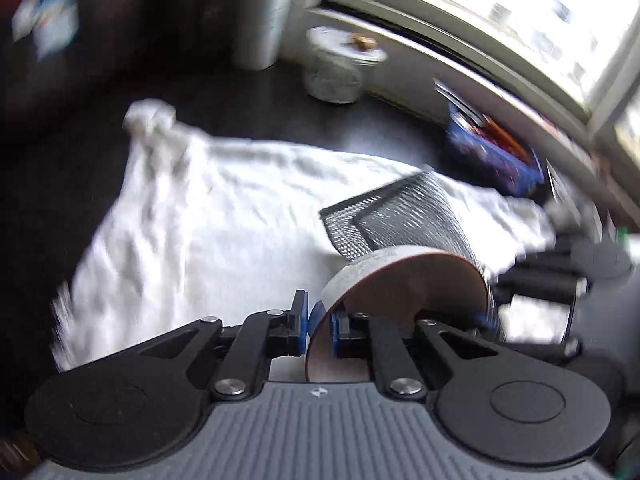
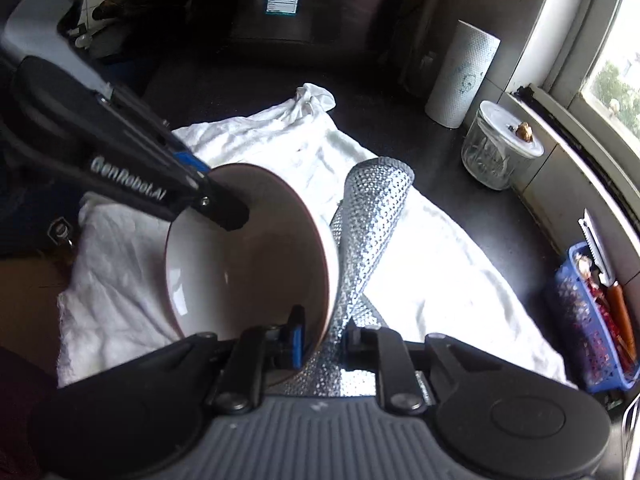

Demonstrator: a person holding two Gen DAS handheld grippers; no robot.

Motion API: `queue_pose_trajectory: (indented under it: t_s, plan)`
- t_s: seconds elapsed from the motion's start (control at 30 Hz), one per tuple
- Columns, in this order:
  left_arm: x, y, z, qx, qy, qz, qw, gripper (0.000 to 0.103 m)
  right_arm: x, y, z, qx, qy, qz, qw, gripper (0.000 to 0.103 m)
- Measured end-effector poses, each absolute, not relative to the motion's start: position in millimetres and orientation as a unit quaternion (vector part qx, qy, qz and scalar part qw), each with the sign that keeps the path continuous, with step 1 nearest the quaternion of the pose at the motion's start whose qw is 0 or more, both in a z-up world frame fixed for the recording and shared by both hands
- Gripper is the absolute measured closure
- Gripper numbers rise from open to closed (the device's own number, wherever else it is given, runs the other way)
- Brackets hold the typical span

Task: Clean bowl
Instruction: 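Rub the mesh cloth over the bowl's outer wall with the right gripper while the left gripper holds it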

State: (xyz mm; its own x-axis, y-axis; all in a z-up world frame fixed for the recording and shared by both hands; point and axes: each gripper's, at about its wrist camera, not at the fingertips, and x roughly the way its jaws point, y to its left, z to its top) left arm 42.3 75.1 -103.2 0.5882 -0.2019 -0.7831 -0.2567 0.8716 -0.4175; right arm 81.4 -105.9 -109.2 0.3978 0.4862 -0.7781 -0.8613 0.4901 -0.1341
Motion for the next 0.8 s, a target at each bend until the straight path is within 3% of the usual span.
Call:
queue_pose_trajectory:
  t_s: [0.17, 0.3, 0.43, 0.63, 0.8]
  plan:
    - [26.2, 108.2, -145.9, -0.486, 0.464, 0.048, 0.739, 0.09, 80.3, -107.1, -107.0, -0.254, 0.352, 0.42, 0.797, 0.083]
    - [17.4, 110.8, -171.0, -0.588, 0.469, 0.051, 0.657, 0.091, 85.6, -108.5, -102.3, -0.25, 0.357, 0.413, 0.8, 0.084]
    - [30.7, 91.1, -153.9, -0.475, 0.499, 0.034, 0.723, 0.091, 85.3, -111.4, -106.4, -0.251, 0.368, 0.416, 0.792, 0.086]
    - [52.9, 39.8, -93.9, -0.111, 0.485, -0.003, 0.868, 0.09, 82.6, -111.4, -106.8, -0.265, 0.363, 0.419, 0.789, 0.087]
    - [50.4, -3.3, -77.6, 0.116, 0.438, -0.063, 0.889, 0.09, 80.5, -107.1, -99.7, -0.319, 0.327, 0.421, 0.784, 0.091]
